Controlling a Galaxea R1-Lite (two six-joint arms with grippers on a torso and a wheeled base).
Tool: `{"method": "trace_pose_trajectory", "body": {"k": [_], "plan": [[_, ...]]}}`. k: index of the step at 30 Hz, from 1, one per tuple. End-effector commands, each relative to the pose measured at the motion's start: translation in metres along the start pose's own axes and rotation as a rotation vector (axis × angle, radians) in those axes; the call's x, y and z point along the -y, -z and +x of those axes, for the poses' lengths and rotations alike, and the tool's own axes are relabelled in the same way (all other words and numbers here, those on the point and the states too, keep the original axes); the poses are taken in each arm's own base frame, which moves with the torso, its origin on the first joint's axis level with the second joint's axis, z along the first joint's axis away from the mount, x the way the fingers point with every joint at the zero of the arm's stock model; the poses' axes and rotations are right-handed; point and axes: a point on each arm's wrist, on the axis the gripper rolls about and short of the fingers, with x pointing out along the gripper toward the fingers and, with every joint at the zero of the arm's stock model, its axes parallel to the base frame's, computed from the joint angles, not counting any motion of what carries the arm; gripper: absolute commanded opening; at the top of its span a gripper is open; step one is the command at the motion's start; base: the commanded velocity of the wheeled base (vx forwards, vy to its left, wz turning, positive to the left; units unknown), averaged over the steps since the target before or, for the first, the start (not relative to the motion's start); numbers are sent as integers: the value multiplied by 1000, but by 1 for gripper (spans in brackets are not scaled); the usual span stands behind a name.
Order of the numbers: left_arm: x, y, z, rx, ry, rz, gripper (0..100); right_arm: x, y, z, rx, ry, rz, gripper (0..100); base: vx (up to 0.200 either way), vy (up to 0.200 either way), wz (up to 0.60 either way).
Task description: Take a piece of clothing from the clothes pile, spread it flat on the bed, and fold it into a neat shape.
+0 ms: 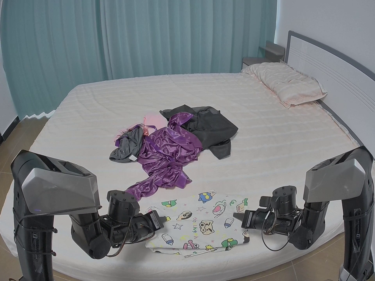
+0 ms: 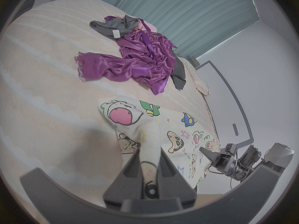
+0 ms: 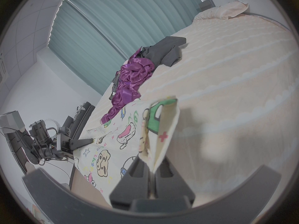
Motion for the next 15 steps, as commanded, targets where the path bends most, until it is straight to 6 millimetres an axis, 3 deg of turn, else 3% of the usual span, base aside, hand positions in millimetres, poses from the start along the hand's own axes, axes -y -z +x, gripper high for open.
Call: {"method": "trace_pose_trajectory", "body": {"k": [1,5,6,12,15], "plan": [[0,0,0,0,0,-1,0,1,1,0,-3,3,0,0,0,0,0],[1,1,0,-2,3,2,0,1,4,-1,-15,7,-2,0,0,0,0],[1,2,1,-3,1,3,100,1,4,-1,-15,7,-2,100,0,0,0],[-5,8,-8,-29,-26,4,100,1,5,-4,-24,14,-3,100,0,0,0],[-9,6,-15,-12,-27,-5,100,1,-6,-15,11,15,2,100,0,0,0]]}}
